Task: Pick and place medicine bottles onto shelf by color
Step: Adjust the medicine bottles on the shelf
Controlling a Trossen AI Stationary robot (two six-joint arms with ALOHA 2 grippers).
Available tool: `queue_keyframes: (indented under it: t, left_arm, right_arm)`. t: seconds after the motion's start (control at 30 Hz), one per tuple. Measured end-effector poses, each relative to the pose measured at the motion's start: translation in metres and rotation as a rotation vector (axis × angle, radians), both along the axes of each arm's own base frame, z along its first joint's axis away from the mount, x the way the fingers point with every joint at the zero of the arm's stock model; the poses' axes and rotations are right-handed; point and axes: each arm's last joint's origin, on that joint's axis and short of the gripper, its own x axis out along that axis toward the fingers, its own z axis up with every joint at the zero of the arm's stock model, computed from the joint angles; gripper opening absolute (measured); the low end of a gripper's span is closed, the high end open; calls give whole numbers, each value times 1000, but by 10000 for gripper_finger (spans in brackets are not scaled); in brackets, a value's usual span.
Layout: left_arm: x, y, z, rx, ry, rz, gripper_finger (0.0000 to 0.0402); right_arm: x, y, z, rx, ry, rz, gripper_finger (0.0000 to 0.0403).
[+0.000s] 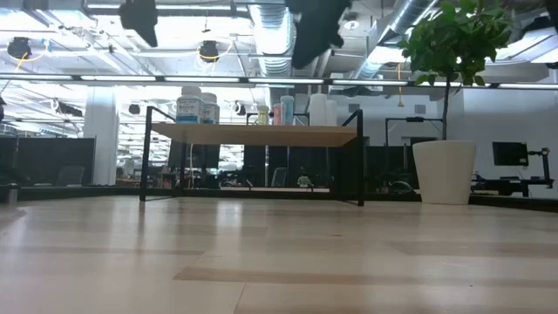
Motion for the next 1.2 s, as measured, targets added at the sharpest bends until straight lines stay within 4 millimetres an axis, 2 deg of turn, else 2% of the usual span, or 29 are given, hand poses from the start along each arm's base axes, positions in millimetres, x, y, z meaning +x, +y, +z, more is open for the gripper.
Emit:
queue_keyframes:
  t: [0.13,0.27,0.47,0.6,0.83,1.07,1.2]
  left_arm:
    - [-4,-3,-17,29,-116,-11,297]
    - [4,-4,-35,12,-165,-50,297]
    - [18,0,-48,7,-198,-43,297]
    - [24,0,-49,1,-220,-33,297]
    - [26,0,-49,-11,-222,-17,297]
    - [26,0,-49,-13,-222,-12,297]
    - [26,0,-49,-13,-222,-12,297]
  right_arm:
    - [2,-11,-8,20,20,-44,127]
    - [-1,-11,-1,25,-9,-61,127]
    - [-7,-11,4,-23,43,8,127]
    - [-1,-11,-6,-41,98,89,127]
    - [6,-16,-24,-17,187,105,127]
    - [11,-18,-34,-10,212,112,127]
    - [12,-20,-31,-21,187,126,127]
